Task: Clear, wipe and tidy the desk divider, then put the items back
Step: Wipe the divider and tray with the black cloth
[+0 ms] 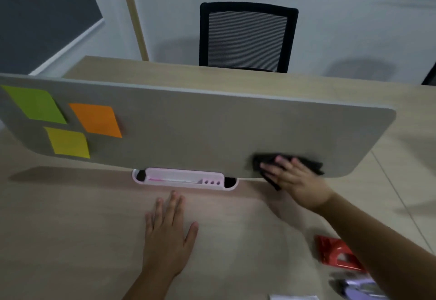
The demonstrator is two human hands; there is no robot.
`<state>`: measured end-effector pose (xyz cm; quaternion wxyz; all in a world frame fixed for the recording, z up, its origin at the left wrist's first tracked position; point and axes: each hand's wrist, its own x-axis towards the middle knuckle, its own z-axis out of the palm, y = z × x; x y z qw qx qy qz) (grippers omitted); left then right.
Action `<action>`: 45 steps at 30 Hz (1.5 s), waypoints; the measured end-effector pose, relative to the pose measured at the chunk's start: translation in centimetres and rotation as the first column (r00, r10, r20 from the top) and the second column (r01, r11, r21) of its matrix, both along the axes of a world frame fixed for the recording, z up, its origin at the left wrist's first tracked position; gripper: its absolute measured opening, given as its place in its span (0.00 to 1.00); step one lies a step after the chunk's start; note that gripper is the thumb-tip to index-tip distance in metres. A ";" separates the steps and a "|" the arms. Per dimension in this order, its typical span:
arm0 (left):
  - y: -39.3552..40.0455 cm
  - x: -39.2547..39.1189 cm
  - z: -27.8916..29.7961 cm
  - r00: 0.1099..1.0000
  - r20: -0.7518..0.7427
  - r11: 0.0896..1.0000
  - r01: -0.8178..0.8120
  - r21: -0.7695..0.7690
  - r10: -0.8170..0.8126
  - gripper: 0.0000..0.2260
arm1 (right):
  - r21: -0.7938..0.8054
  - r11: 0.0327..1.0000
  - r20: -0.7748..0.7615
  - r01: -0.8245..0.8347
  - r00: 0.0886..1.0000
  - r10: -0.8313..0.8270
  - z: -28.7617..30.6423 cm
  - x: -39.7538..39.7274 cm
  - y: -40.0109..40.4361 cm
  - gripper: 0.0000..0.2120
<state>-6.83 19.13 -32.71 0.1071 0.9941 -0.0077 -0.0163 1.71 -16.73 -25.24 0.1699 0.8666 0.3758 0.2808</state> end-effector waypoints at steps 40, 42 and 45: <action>-1.0 0.1 0.4 1.000 0.030 1.000 0.005 0.008 -0.006 0.34 | 0.271 0.954 0.204 0.127 0.961 -0.186 6.7 1.3 3.8 0.26; -1.2 0.0 0.7 0.999 0.036 1.000 0.004 -0.012 -0.003 0.33 | 0.059 0.991 0.080 0.117 0.989 -0.122 3.6 0.5 5.3 0.24; -1.1 -0.2 0.8 0.999 0.040 0.999 0.007 -0.050 -0.005 0.33 | -0.173 0.984 -0.034 0.038 0.998 -0.045 2.7 0.5 8.0 0.27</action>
